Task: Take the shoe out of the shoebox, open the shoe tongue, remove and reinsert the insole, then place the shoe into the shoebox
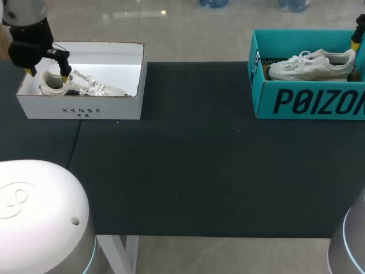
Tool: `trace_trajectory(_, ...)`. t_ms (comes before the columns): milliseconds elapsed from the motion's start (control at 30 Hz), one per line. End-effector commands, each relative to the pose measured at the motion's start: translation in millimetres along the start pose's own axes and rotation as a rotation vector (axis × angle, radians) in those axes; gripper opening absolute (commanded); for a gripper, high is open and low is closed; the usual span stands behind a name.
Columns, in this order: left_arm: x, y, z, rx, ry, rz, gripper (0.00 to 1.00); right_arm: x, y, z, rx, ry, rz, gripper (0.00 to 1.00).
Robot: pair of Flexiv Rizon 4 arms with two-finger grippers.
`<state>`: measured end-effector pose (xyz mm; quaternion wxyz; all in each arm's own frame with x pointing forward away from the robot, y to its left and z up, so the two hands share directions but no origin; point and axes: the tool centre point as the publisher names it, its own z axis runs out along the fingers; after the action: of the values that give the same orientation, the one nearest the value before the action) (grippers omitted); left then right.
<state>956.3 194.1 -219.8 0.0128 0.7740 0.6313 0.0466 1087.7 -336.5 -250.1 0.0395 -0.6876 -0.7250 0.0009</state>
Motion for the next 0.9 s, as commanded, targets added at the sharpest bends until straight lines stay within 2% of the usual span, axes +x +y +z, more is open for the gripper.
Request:
trace_trajectory(33,0.1,-1,0,-0.002,0.001,0.001,1.00,12.3,-1.7,-2,0.014,-0.041,0.052,1.00)
trace_trajectory(167,0.1,-1,0,-0.002,0.001,0.001,1.00,19.9,-2.5,0,0.019,-0.078,0.092,1.00)
trace_trajectory(333,0.1,-1,0,-0.002,0.001,0.001,1.00,29.6,5.0,5,0.013,-0.095,0.132,1.00)
trace_trajectory(533,0.1,-1,0,-0.002,0.001,0.001,1.00,29.2,13.8,16,-0.011,-0.112,0.168,1.00)
trace_trajectory(900,0.1,-1,0,-0.002,0.001,0.001,1.00,15.4,29.3,30,-0.052,-0.082,0.195,1.00)
